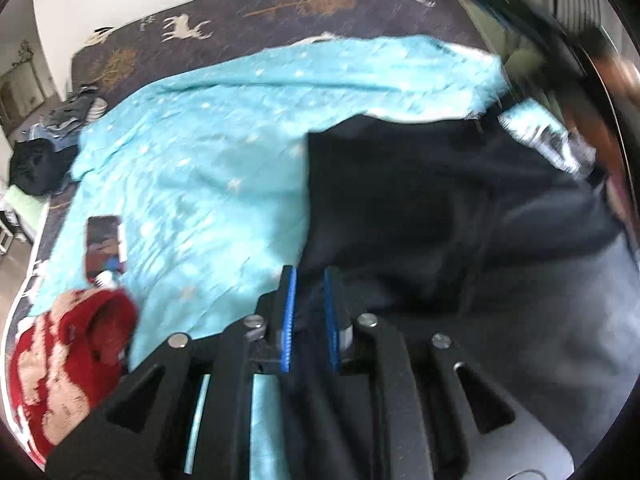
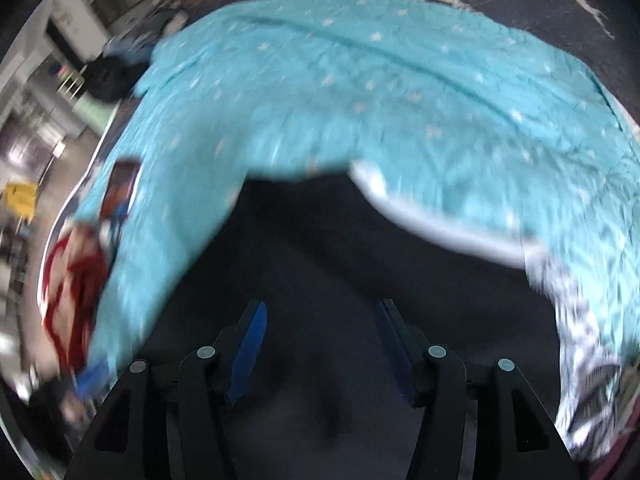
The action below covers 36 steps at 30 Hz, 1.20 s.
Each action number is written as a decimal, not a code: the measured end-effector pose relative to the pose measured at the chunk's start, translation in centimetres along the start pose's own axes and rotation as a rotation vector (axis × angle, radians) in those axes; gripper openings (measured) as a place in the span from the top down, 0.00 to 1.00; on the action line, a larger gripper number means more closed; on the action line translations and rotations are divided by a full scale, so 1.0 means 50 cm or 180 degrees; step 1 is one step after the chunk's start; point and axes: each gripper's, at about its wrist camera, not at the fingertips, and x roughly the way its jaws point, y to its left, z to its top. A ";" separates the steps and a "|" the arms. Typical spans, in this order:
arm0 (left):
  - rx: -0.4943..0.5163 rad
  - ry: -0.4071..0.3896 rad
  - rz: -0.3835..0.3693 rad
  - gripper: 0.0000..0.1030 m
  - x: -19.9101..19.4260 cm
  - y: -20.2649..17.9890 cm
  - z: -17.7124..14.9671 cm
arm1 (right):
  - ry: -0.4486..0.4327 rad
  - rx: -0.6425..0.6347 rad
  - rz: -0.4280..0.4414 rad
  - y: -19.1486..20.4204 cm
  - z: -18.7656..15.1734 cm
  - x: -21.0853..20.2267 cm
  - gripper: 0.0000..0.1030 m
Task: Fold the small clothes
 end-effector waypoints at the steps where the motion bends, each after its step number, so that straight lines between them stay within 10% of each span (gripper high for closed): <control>1: -0.0022 -0.0009 -0.0128 0.76 0.006 -0.011 0.016 | 0.0034 -0.0078 -0.0021 0.003 -0.038 -0.007 0.44; 10: 0.0329 0.0669 -0.0031 0.74 0.131 -0.101 0.001 | -0.0321 0.0511 -0.0370 -0.172 -0.306 -0.122 0.44; 16: -0.0206 0.0672 -0.0504 0.74 0.037 -0.097 0.049 | -0.0425 0.1154 -0.0597 -0.345 -0.466 -0.192 0.40; 20: 0.0024 0.0298 -0.0463 0.24 -0.034 -0.186 0.137 | -0.0495 0.1399 -0.0466 -0.399 -0.535 -0.206 0.40; 36: 0.0531 0.0772 -0.1307 0.23 0.254 -0.676 0.339 | -0.0910 0.2390 -0.0120 -0.500 -0.569 -0.157 0.40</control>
